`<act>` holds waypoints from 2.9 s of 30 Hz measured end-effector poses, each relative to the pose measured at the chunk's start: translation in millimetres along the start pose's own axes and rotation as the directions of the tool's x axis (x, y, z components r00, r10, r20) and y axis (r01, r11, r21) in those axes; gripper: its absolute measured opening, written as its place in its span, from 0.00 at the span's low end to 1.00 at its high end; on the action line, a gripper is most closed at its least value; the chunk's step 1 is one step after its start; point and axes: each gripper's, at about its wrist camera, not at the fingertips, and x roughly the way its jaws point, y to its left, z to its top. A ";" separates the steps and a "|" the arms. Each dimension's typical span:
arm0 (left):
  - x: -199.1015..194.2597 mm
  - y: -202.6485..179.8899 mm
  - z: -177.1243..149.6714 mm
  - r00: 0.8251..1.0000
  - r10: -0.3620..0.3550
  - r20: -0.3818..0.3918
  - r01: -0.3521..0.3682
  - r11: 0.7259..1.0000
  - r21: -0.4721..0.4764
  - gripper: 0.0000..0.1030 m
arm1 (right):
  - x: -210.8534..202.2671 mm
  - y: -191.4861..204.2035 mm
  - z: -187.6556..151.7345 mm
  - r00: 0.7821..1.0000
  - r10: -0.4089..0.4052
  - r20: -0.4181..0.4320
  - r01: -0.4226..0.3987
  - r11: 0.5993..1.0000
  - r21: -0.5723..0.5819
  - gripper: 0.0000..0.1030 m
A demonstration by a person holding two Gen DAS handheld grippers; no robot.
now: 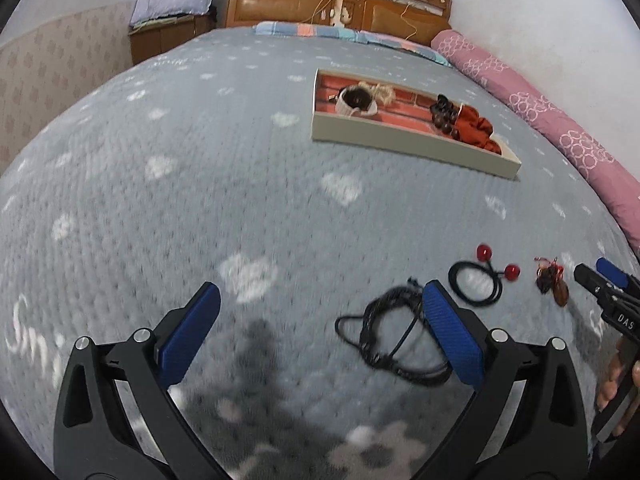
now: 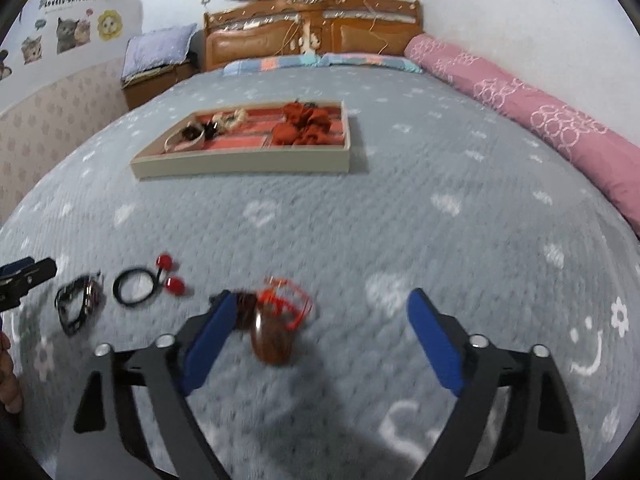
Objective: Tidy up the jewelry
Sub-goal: 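Move both tools back toward the black braided bracelet and brown pendant, then grasp the black braided bracelet with the left tool while the right tool grasps the brown pendant, then carry the bracelet and pendant over the tray and lower them in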
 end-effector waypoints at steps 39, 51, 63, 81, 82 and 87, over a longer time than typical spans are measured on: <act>16.9 -11.6 -11.7 0.995 -0.041 -0.091 0.045 0.998 0.039 0.68 | 21.7 10.0 -17.1 0.982 0.150 -0.116 -0.152 0.988 -0.010 0.26; 17.6 -28.2 -18.3 0.992 -0.053 -0.119 0.064 0.993 0.095 0.51 | 14.6 6.5 -21.4 0.980 0.171 -0.097 -0.171 0.985 0.005 0.25; 20.1 -13.5 -12.7 0.987 -0.109 -0.120 0.112 0.994 0.015 0.08 | -7.5 -4.3 -17.4 0.976 0.215 -0.026 -0.214 0.976 0.040 0.25; -11.6 -21.1 11.5 0.994 -0.109 -0.014 0.109 0.993 0.045 0.07 | -45.6 -20.6 19.6 0.968 0.223 0.117 -0.229 0.973 0.039 0.25; -15.6 -20.9 15.5 0.994 -0.112 -0.001 0.112 0.993 0.045 0.07 | -48.8 -20.9 23.2 0.967 0.220 0.132 -0.226 0.973 0.035 0.25; -27.6 -20.1 28.5 0.993 -0.116 0.038 0.114 0.993 0.044 0.07 | -57.0 -24.1 36.7 0.957 0.239 0.167 -0.249 0.968 0.040 0.25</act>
